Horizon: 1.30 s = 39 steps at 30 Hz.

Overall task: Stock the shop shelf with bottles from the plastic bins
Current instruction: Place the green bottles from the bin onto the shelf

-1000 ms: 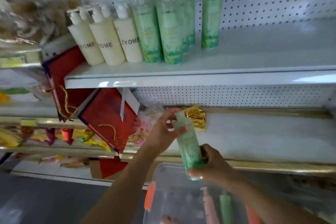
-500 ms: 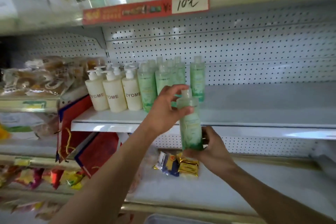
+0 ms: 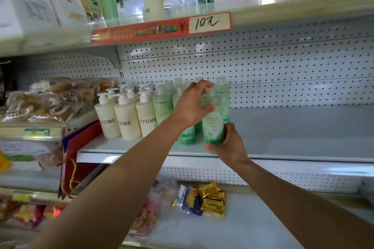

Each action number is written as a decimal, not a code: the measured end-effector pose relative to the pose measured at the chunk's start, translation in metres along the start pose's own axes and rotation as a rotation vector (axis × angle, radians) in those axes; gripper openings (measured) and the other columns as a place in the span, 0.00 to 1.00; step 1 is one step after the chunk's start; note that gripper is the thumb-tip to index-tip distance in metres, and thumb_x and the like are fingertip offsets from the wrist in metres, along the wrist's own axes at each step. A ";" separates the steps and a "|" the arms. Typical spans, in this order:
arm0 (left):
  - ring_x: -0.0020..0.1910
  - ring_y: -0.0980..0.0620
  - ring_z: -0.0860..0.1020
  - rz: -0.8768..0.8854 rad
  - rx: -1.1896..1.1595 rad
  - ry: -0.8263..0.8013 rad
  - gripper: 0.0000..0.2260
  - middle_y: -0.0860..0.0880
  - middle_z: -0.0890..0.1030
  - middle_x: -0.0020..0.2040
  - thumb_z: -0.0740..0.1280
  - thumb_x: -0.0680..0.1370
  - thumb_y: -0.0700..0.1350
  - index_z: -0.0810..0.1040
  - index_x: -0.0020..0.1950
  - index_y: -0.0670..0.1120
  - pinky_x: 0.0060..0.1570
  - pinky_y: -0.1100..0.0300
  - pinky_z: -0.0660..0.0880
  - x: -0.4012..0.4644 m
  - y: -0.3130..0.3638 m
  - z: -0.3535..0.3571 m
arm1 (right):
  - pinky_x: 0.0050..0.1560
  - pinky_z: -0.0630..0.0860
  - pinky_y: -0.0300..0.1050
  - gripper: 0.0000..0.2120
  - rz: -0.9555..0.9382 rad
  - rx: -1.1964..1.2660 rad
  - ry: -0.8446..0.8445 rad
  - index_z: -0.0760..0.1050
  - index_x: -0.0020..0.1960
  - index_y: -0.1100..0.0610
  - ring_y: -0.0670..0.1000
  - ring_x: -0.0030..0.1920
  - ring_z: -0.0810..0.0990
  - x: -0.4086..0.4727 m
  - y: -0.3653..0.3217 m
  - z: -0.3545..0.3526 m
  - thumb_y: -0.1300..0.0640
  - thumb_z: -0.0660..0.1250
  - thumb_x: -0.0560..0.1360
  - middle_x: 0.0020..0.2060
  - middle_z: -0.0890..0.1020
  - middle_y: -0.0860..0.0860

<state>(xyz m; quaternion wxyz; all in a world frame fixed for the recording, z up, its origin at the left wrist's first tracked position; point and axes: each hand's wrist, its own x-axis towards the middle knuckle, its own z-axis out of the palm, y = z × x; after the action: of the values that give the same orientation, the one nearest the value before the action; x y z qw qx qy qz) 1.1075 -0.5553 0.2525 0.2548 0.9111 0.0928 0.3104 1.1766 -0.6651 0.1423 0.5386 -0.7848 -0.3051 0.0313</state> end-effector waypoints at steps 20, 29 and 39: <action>0.56 0.43 0.76 -0.018 0.406 -0.040 0.23 0.44 0.66 0.65 0.68 0.77 0.39 0.64 0.69 0.45 0.53 0.53 0.74 0.046 0.002 0.022 | 0.54 0.79 0.55 0.30 0.055 -0.048 -0.016 0.63 0.56 0.53 0.54 0.52 0.80 0.057 0.010 0.013 0.57 0.79 0.63 0.53 0.80 0.49; 0.60 0.44 0.74 -0.016 0.399 -0.043 0.25 0.45 0.66 0.66 0.67 0.77 0.41 0.62 0.72 0.46 0.56 0.54 0.72 0.042 0.000 0.025 | 0.54 0.79 0.55 0.25 0.061 -0.084 -0.102 0.64 0.57 0.55 0.55 0.54 0.79 0.053 0.015 0.005 0.59 0.75 0.66 0.54 0.78 0.51; 0.63 0.48 0.72 0.132 0.538 0.018 0.18 0.51 0.71 0.66 0.65 0.78 0.48 0.70 0.68 0.51 0.58 0.52 0.72 -0.023 0.001 0.023 | 0.55 0.76 0.49 0.19 -0.160 -0.734 -0.147 0.68 0.67 0.54 0.54 0.62 0.74 0.011 0.015 -0.043 0.55 0.63 0.77 0.61 0.75 0.52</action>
<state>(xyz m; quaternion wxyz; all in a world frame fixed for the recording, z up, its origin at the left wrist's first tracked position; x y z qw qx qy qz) 1.1034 -0.5730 0.2256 -0.0181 0.9472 0.1147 0.2987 1.2080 -0.6986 0.1503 0.1991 -0.8947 -0.3943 -0.0659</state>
